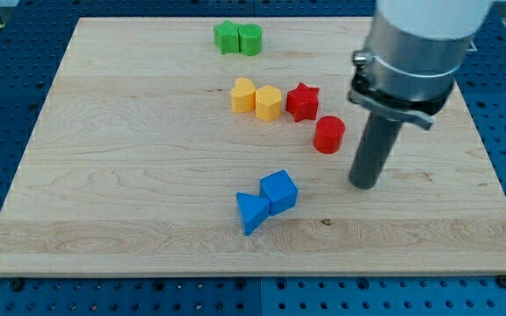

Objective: Move the red circle towards the center

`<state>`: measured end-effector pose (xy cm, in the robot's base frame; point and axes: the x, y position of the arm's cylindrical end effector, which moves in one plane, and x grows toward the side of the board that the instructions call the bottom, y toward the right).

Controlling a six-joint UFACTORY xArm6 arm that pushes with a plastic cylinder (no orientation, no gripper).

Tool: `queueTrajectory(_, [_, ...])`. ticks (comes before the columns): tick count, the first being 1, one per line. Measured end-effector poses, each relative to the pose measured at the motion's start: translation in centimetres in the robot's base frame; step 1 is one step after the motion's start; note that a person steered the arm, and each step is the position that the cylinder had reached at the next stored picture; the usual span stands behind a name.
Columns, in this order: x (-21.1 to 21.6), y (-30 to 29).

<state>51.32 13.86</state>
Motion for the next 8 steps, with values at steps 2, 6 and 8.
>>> queueTrajectory(2, [-2.5,-1.4])
queueTrajectory(6, [-4.6,-1.7])
queueTrajectory(8, [-7.0,-3.7])
